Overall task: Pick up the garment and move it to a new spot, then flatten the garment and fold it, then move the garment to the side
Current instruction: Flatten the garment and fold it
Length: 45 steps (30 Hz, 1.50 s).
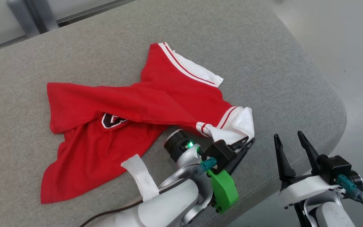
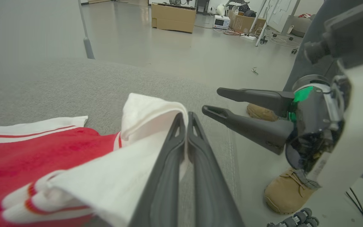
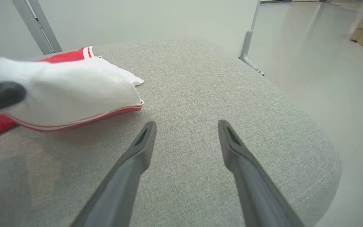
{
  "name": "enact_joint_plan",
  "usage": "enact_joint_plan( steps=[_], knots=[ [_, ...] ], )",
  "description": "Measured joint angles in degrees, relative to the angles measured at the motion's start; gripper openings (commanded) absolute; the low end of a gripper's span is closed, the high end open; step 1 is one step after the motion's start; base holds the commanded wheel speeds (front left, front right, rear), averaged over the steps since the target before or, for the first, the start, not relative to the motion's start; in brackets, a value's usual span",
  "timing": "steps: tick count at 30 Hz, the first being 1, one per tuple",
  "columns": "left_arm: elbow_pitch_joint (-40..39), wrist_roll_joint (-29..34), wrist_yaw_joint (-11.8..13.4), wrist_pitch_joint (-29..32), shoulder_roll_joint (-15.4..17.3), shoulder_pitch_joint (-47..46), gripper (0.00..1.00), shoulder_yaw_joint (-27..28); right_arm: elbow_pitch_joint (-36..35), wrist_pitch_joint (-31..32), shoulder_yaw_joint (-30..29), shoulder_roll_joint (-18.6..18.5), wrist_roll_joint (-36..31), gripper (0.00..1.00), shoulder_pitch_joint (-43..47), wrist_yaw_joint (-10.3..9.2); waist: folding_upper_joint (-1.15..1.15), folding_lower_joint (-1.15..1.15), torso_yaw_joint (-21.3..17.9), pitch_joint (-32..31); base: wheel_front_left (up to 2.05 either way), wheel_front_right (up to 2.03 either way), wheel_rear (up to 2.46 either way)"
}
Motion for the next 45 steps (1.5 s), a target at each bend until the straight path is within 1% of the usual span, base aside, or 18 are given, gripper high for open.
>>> enact_joint_plan(
  steps=[2,3,4,5,6,10,15,18,21,24,27,29,32,34,36,39,42,45],
  knots=[
    [1.63,0.15,0.01,-0.09,-0.02,0.55,0.00,-0.86,0.08,0.00,0.25,0.02,0.09,1.00,0.00,0.00,0.00,0.00,-0.77,0.42,0.00,0.00,0.00],
    [2.48,0.34,0.00,-0.30,0.00,1.07,0.17,-1.10,0.10,0.00,0.29,0.01,0.25,1.00,0.00,0.00,0.00,0.00,-1.15,0.63,0.00,0.00,0.00],
    [3.16,0.27,-0.03,-0.79,0.01,1.64,0.40,-1.29,0.10,0.00,0.25,0.01,0.45,1.00,0.00,0.00,0.00,0.00,-1.49,0.81,0.00,0.00,0.00],
    [3.70,-0.12,-0.14,-1.20,0.01,2.21,0.77,-1.38,0.09,0.00,0.20,0.00,0.49,1.00,0.01,0.00,0.00,0.00,-1.79,0.98,0.00,0.00,0.00],
    [4.10,-0.60,-0.46,-1.33,0.01,2.65,1.00,-1.49,0.05,0.00,0.11,0.00,0.52,1.00,0.02,0.00,0.00,0.00,-2.03,1.18,0.00,0.00,0.00],
    [3.97,-2.94,-1.96,-1.31,0.02,3.06,1.00,-1.85,-0.12,0.00,-0.62,0.01,0.58,1.00,0.07,0.00,0.00,0.00,-2.05,1.94,0.00,0.00,0.00],
    [1.68,-7.36,-2.10,0.11,0.01,3.05,1.00,-1.77,-0.24,0.00,-1.65,0.00,0.63,1.00,0.14,0.00,0.00,0.00,-0.72,2.17,0.00,0.00,0.00],
    [0.89,-9.07,-1.51,-0.05,-0.02,3.03,1.00,-0.73,-0.23,0.00,-1.91,0.03,0.60,1.00,0.14,0.00,0.00,0.00,-0.12,2.06,0.00,0.00,0.00],
    [0.22,-11.11,0.24,-0.78,0.35,2.93,1.00,2.71,-0.32,0.00,-2.61,0.02,0.53,1.00,0.15,0.00,0.00,0.00,0.75,1.72,0.00,0.00,0.00],
    [-1.03,-11.77,2.93,-1.62,4.14,2.31,1.00,6.47,-0.62,0.00,-3.34,0.00,0.33,1.00,0.51,0.00,0.00,0.00,1.83,1.29,0.00,0.00,0.00],
    [-2.74,-14.03,5.35,-1.54,9.24,2.09,1.00,10.72,-0.79,0.00,-3.74,0.02,-0.09,1.00,1.24,0.00,0.00,0.00,3.04,0.82,0.00,0.00,0.00],
    [-3.61,-15.59,7.91,-0.73,12.51,2.10,1.00,13.80,-0.81,0.00,-3.96,0.03,-0.24,1.00,1.62,0.00,0.00,0.00,3.91,0.50,0.00,0.00,0.00],
    [-4.13,-16.36,11.01,0.97,17.90,2.10,1.00,16.39,-0.82,0.00,-3.92,0.02,-0.27,1.00,2.03,0.00,0.00,0.00,5.19,0.07,0.00,0.00,0.00],
    [-4.44,-17.11,12.13,2.78,20.86,2.10,1.00,17.36,-0.78,0.00,-3.82,0.04,-0.35,1.00,2.10,0.00,0.00,0.00,5.96,-0.15,0.00,0.00,0.00],
    [-4.68,-17.85,13.21,4.03,22.79,2.18,1.00,18.49,-0.76,0.00,-3.89,0.03,-0.45,1.00,2.10,0.00,0.00,0.00,6.60,-0.36,0.00,0.00,0.00],
    [-4.12,-19.40,13.81,7.73,25.58,2.55,1.00,18.96,-0.74,0.00,-3.86,0.02,-0.59,1.00,2.10,0.00,0.00,0.00,7.31,-0.69,0.00,0.00,0.00],
    [-3.33,-20.73,13.78,9.81,27.18,2.88,1.00,19.28,-0.71,0.00,-3.70,0.03,-0.68,1.00,2.10,0.00,0.00,0.00,7.74,-0.88,0.00,0.00,0.00],
    [-3.01,-23.47,11.66,12.91,27.05,3.15,1.00,19.42,-0.67,0.00,-3.61,0.02,-0.76,1.00,2.10,0.00,0.00,0.00,7.93,-0.92,0.00,0.00,0.00]
  ],
)
